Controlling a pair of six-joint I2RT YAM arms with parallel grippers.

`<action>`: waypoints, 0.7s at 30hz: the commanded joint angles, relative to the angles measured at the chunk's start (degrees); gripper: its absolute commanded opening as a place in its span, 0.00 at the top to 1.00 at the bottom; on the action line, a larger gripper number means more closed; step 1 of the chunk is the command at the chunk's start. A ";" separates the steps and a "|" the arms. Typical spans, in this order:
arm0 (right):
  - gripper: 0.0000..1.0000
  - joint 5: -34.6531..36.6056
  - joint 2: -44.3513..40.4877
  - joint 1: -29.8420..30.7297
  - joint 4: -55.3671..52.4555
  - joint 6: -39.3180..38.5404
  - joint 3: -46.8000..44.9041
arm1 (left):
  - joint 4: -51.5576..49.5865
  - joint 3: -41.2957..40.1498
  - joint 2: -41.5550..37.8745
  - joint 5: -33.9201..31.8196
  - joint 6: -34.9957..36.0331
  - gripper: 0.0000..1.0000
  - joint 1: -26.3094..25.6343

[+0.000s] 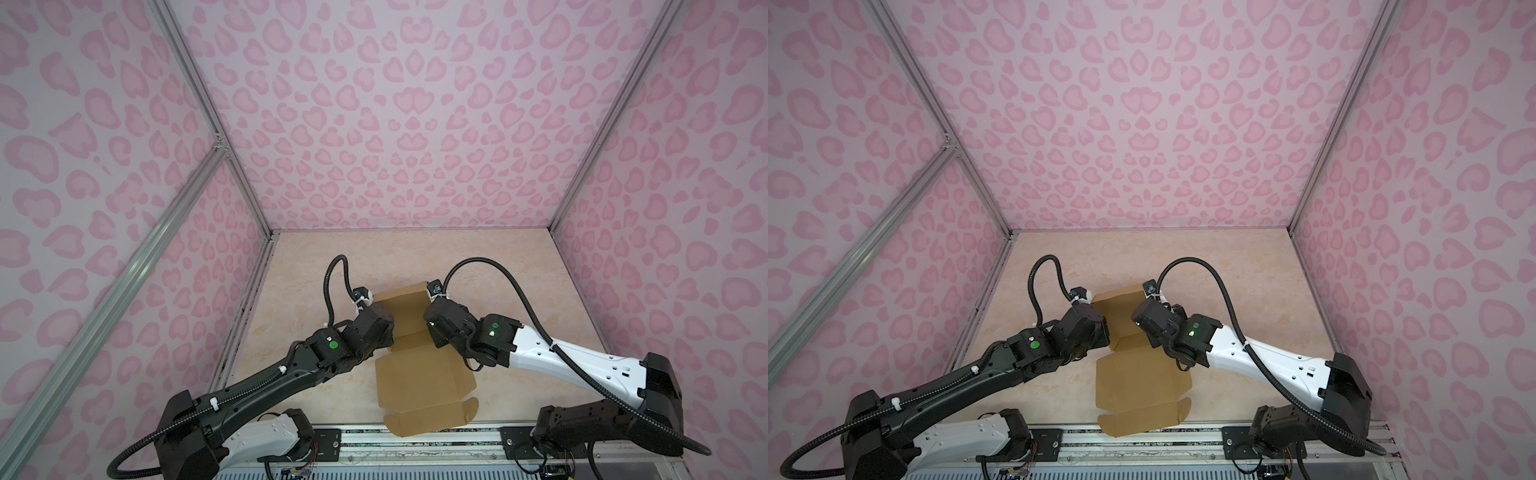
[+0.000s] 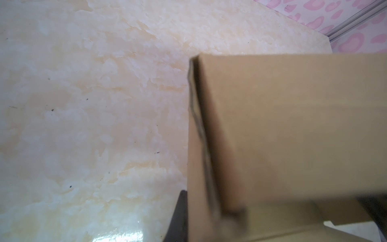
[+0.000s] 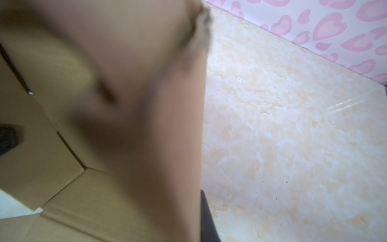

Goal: Assemble paper box
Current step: Fold the bottom flaps of a flat cardboard box at the center of the table.

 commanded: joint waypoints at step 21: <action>1.00 5.66 0.51 6.42 -6.69 2.90 4.53 | -2.38 -1.43 -1.58 -5.05 -0.94 0.98 1.23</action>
